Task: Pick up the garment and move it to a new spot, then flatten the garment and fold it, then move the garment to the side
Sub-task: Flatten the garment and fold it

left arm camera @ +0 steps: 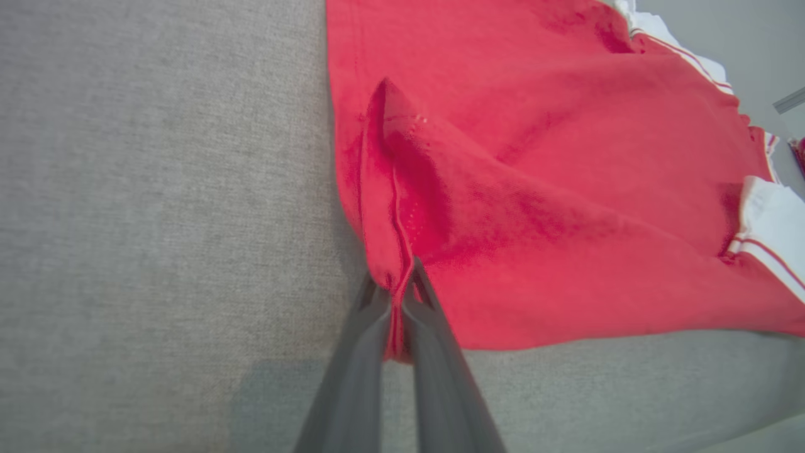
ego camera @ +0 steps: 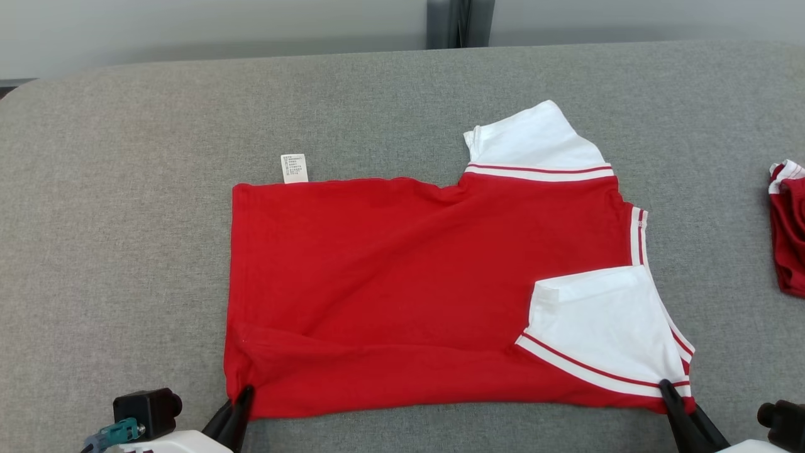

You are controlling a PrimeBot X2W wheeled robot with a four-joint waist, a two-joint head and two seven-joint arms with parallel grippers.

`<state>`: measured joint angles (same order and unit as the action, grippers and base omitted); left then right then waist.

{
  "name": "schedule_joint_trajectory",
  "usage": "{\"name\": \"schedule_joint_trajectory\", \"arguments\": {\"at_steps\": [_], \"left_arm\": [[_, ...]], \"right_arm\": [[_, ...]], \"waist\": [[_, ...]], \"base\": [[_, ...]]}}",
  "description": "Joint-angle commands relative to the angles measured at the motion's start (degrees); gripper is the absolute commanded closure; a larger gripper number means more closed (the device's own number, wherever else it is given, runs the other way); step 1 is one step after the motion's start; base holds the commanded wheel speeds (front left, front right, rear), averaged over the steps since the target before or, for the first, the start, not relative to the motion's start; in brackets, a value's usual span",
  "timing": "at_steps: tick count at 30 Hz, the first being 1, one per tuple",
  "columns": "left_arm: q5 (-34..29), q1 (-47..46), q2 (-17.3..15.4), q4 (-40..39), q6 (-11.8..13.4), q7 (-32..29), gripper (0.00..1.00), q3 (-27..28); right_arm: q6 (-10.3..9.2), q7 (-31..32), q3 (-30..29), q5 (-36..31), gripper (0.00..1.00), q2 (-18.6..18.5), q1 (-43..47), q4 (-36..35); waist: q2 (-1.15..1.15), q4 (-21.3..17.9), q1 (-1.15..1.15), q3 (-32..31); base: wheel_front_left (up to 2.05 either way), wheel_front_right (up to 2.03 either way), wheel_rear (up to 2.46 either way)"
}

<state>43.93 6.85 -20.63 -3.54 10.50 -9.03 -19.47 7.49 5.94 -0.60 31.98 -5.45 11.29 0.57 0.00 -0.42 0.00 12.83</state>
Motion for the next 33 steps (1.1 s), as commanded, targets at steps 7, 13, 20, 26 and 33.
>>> {"name": "schedule_joint_trajectory", "arguments": {"at_steps": [7,13,20,26,33], "left_arm": [[-0.83,-0.71,-0.84,0.6,1.15,-0.21,0.0,0.13],[-4.49,-3.63,-1.14,-0.47,3.82,4.33,0.0,2.1],[-8.7,-9.42,-1.65,-1.01,5.25,7.11,0.0,2.39],[-11.35,-17.09,-1.87,0.28,4.81,5.79,0.0,0.98],[-9.61,-27.25,-1.37,5.36,1.37,0.8,0.0,-0.58]], "right_arm": [[0.02,0.59,-1.06,-2.33,0.0,1.14,0.29,-1.36],[0.02,-4.85,-3.36,-6.51,0.0,1.53,-2.33,-4.41],[0.02,-8.24,-3.27,-8.96,0.0,0.86,-8.95,-4.48],[0.02,-8.87,-1.26,-8.0,0.0,-2.04,-19.98,-0.13],[0.02,-7.71,2.61,-4.95,0.0,-7.05,-36.46,10.06]], "waist": [[0.0,-0.47,0.0,-0.91],[0.0,-0.9,0.0,-1.06],[0.0,-1.48,0.0,-0.62],[0.0,-1.84,0.0,1.78],[0.0,-0.18,0.0,6.48]], "base": [[0.0,0.0,0.0],[0.0,0.0,0.0],[0.0,0.0,0.0],[0.0,0.0,0.0],[0.0,0.0,0.0]]}}
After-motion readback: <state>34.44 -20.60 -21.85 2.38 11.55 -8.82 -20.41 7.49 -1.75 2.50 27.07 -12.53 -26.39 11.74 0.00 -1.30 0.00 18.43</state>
